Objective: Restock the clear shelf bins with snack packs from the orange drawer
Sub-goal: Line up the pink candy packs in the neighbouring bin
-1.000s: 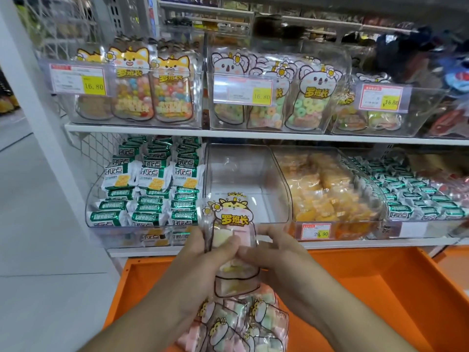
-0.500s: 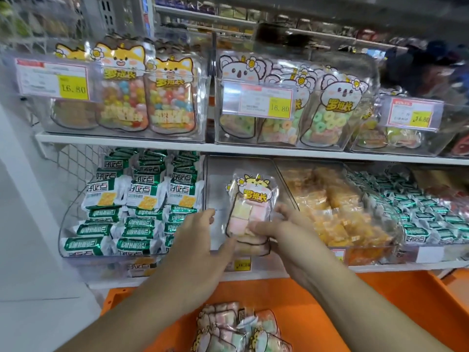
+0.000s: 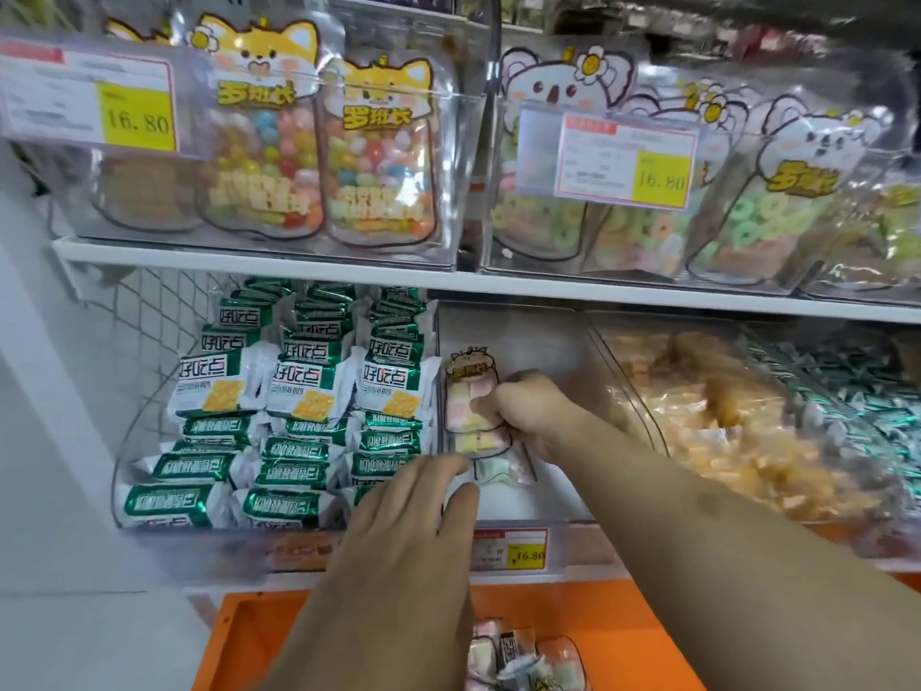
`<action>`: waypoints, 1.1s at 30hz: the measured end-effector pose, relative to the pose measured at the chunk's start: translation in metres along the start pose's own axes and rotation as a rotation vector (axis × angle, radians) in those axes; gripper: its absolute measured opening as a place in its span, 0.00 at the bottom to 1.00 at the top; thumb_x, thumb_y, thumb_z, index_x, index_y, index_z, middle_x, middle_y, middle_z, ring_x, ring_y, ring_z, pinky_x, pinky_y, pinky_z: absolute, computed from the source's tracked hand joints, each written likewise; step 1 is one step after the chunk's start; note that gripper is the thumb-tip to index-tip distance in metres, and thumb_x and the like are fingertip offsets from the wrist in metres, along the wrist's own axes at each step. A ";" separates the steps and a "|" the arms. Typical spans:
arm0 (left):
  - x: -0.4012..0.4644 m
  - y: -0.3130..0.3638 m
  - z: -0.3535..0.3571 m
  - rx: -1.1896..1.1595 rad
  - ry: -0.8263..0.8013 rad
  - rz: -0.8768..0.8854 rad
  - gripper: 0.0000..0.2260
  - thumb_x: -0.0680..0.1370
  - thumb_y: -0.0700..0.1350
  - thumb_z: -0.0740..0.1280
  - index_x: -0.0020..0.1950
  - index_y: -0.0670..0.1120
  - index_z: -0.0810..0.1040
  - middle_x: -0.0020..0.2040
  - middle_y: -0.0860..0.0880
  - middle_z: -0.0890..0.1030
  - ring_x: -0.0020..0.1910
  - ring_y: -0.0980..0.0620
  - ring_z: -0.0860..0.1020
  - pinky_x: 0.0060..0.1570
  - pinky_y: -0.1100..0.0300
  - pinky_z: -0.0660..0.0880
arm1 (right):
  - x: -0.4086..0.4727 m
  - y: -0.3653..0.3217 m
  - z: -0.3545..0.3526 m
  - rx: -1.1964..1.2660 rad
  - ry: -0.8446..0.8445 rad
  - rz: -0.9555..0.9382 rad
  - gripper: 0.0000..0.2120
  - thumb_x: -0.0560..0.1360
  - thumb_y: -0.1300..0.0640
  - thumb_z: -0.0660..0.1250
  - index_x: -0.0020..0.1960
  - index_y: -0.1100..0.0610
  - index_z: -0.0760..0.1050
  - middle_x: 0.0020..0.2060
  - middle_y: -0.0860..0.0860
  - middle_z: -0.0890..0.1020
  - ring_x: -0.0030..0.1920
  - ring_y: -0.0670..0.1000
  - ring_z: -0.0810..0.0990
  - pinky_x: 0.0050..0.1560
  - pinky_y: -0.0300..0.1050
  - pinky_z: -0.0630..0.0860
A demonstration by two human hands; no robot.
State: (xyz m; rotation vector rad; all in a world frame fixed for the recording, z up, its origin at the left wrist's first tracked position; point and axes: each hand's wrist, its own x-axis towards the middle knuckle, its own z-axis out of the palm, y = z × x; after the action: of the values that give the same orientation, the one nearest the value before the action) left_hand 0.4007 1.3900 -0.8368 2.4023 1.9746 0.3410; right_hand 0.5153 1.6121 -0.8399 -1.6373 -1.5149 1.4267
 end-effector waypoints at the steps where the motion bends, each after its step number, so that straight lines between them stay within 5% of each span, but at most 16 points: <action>1: 0.000 0.000 0.001 0.017 0.018 0.009 0.38 0.50 0.50 0.80 0.61 0.51 0.80 0.66 0.49 0.76 0.65 0.47 0.71 0.53 0.50 0.81 | 0.002 0.003 0.002 -0.055 -0.010 -0.003 0.10 0.70 0.61 0.74 0.48 0.65 0.76 0.31 0.58 0.76 0.26 0.54 0.74 0.31 0.48 0.69; 5: -0.001 0.000 0.004 0.032 0.020 0.003 0.38 0.50 0.52 0.81 0.60 0.51 0.79 0.67 0.49 0.76 0.66 0.47 0.71 0.55 0.48 0.80 | 0.008 0.016 -0.001 -0.204 0.032 -0.070 0.19 0.75 0.50 0.76 0.55 0.64 0.77 0.32 0.55 0.83 0.29 0.56 0.79 0.31 0.49 0.77; 7: -0.002 0.001 0.003 0.019 0.015 -0.005 0.38 0.51 0.53 0.82 0.60 0.51 0.78 0.67 0.49 0.75 0.67 0.48 0.70 0.57 0.48 0.79 | 0.010 0.022 -0.009 -0.253 0.033 -0.108 0.31 0.71 0.39 0.78 0.63 0.60 0.78 0.43 0.52 0.88 0.40 0.54 0.87 0.45 0.52 0.85; 10: -0.003 0.004 0.002 0.020 0.022 -0.015 0.37 0.54 0.53 0.82 0.62 0.52 0.77 0.68 0.51 0.74 0.67 0.48 0.71 0.57 0.49 0.79 | 0.007 0.028 -0.016 -0.251 -0.012 -0.071 0.49 0.59 0.30 0.80 0.74 0.51 0.74 0.62 0.50 0.84 0.58 0.54 0.84 0.61 0.52 0.81; 13: -0.005 0.005 0.002 0.034 0.032 -0.022 0.35 0.57 0.53 0.82 0.63 0.53 0.76 0.69 0.52 0.73 0.68 0.49 0.71 0.60 0.49 0.78 | -0.014 0.021 -0.024 -0.268 -0.103 0.025 0.41 0.67 0.50 0.81 0.77 0.48 0.71 0.44 0.51 0.85 0.41 0.51 0.81 0.40 0.39 0.77; 16: -0.005 0.005 -0.001 0.044 0.010 -0.036 0.34 0.58 0.53 0.82 0.63 0.53 0.77 0.69 0.52 0.73 0.68 0.48 0.71 0.60 0.48 0.78 | -0.029 0.020 -0.034 -0.317 -0.099 0.053 0.39 0.71 0.66 0.72 0.79 0.46 0.69 0.34 0.48 0.77 0.33 0.49 0.75 0.32 0.37 0.70; 20: -0.007 0.009 -0.007 0.032 -0.001 -0.042 0.32 0.65 0.53 0.79 0.67 0.53 0.75 0.74 0.52 0.66 0.73 0.48 0.65 0.66 0.46 0.74 | -0.030 0.028 -0.031 -0.294 -0.044 0.006 0.39 0.69 0.74 0.68 0.75 0.47 0.75 0.55 0.56 0.83 0.40 0.54 0.81 0.38 0.46 0.78; 23: -0.008 0.010 -0.008 -0.005 0.008 -0.038 0.28 0.74 0.50 0.72 0.74 0.53 0.70 0.78 0.53 0.57 0.78 0.48 0.55 0.75 0.44 0.63 | -0.025 0.038 -0.030 -0.223 0.058 -0.053 0.28 0.70 0.74 0.71 0.63 0.50 0.83 0.54 0.55 0.86 0.49 0.57 0.86 0.55 0.52 0.85; 26: -0.008 0.013 -0.011 -0.042 0.020 -0.049 0.26 0.80 0.49 0.64 0.78 0.53 0.63 0.80 0.54 0.50 0.81 0.50 0.46 0.79 0.45 0.53 | -0.027 0.042 -0.035 -0.202 0.153 -0.098 0.19 0.67 0.67 0.76 0.52 0.48 0.86 0.42 0.51 0.88 0.47 0.56 0.88 0.54 0.58 0.86; 30: -0.010 0.016 -0.018 -0.071 0.061 -0.047 0.22 0.83 0.49 0.61 0.77 0.54 0.63 0.80 0.54 0.47 0.81 0.50 0.44 0.80 0.46 0.50 | -0.061 0.028 -0.048 -0.355 0.274 -0.239 0.24 0.68 0.64 0.75 0.62 0.49 0.84 0.44 0.44 0.86 0.47 0.49 0.85 0.53 0.48 0.84; 33: -0.011 0.019 -0.023 -0.124 0.088 -0.038 0.20 0.83 0.49 0.60 0.76 0.56 0.64 0.79 0.58 0.49 0.80 0.54 0.47 0.79 0.51 0.50 | -0.097 0.020 -0.059 -0.452 0.318 -0.393 0.26 0.71 0.65 0.74 0.65 0.46 0.82 0.49 0.40 0.83 0.47 0.43 0.82 0.45 0.30 0.77</action>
State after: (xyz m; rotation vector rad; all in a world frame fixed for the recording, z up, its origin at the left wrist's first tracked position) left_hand 0.4131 1.3724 -0.8132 2.3097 1.9666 0.5594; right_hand 0.5916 1.5345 -0.8029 -1.5886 -1.9167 0.6133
